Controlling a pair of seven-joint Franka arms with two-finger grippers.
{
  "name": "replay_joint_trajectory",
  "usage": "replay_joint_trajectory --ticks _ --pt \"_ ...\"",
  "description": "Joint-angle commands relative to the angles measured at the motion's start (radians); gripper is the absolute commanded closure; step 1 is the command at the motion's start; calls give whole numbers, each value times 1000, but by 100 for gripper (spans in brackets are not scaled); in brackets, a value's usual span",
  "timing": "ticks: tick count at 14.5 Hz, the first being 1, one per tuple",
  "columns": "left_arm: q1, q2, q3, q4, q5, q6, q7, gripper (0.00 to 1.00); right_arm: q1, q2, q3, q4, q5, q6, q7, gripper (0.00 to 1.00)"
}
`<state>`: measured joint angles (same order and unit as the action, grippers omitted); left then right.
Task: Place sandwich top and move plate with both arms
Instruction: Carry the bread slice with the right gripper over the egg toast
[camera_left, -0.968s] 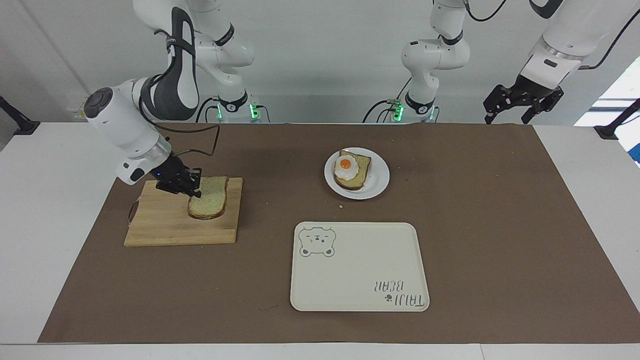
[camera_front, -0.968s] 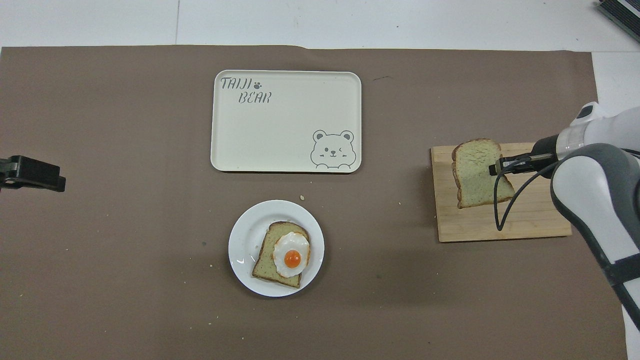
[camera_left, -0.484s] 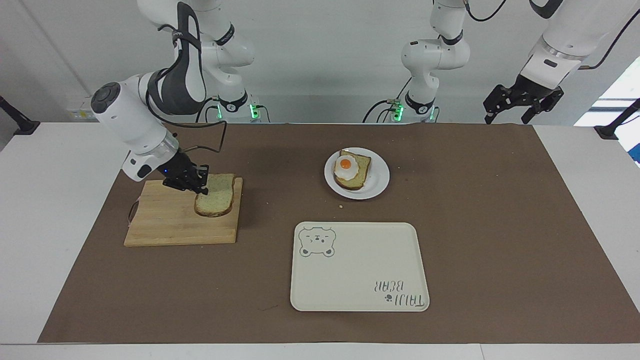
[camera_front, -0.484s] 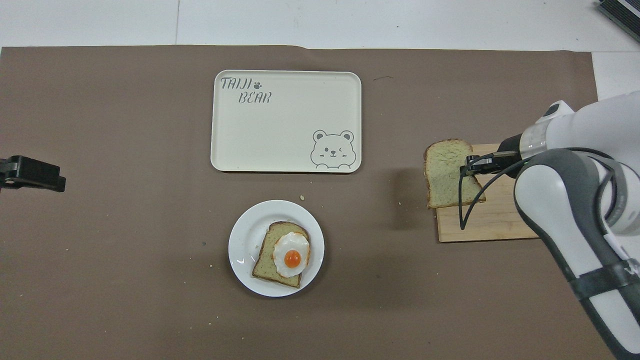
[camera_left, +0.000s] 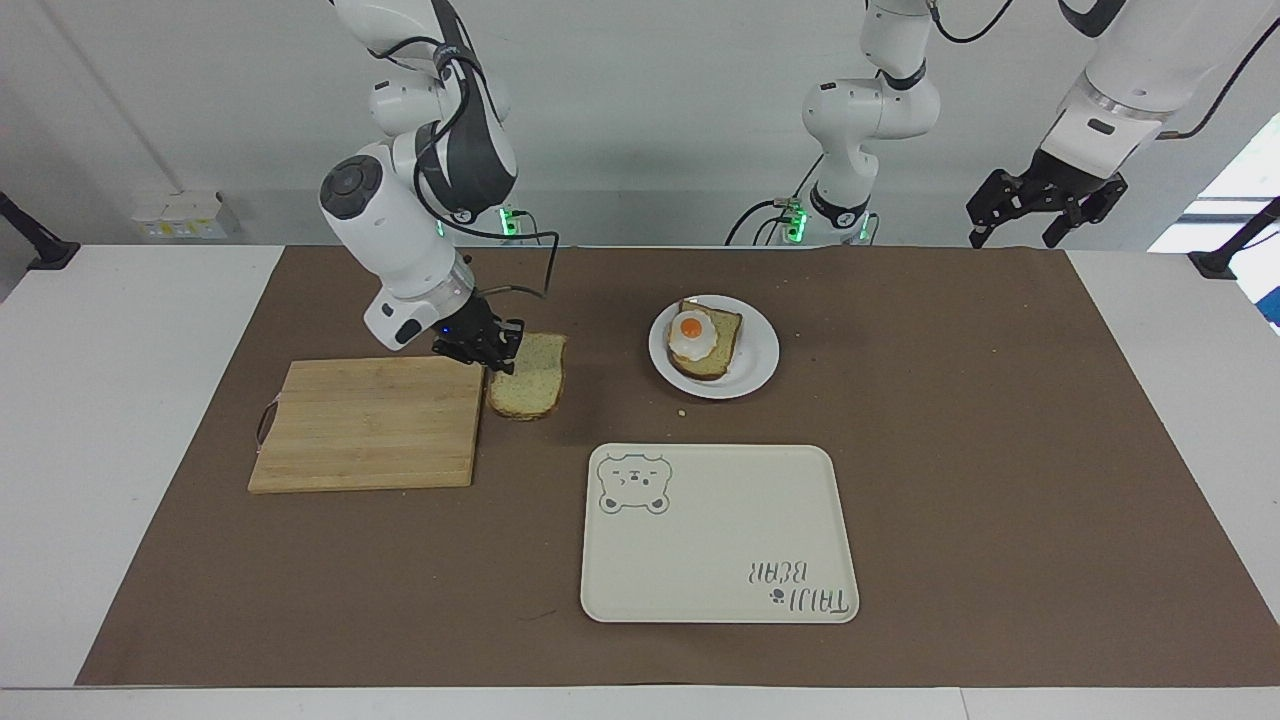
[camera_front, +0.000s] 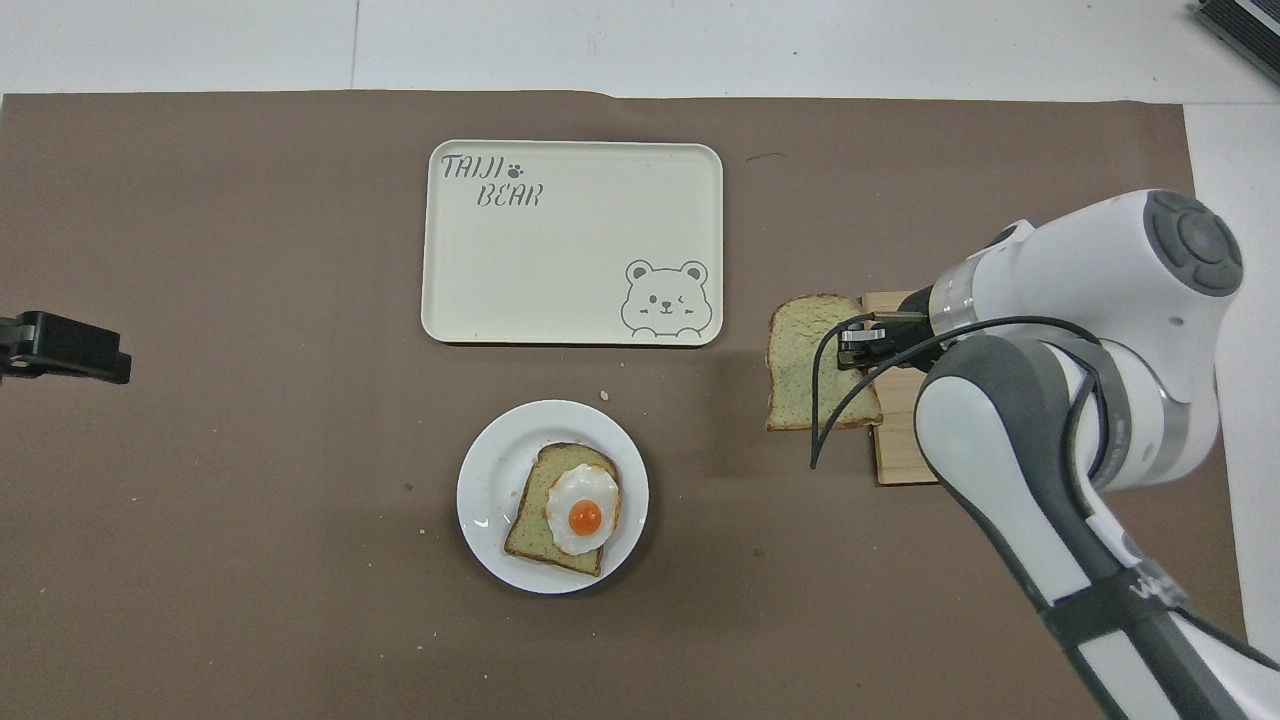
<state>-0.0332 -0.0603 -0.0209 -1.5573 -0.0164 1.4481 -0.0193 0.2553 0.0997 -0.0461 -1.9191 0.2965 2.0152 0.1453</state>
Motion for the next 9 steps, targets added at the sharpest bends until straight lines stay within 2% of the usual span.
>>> replay_joint_trajectory --ticks 1,6,9 --pt "7 4 -5 13 15 -18 -8 0 30 -15 5 -1 58 -4 71 100" --pt "7 5 -5 13 15 -18 -8 0 107 -21 25 -4 82 -10 99 100" --pt "7 5 -5 13 15 -18 -8 0 188 -9 35 -9 99 28 114 100"
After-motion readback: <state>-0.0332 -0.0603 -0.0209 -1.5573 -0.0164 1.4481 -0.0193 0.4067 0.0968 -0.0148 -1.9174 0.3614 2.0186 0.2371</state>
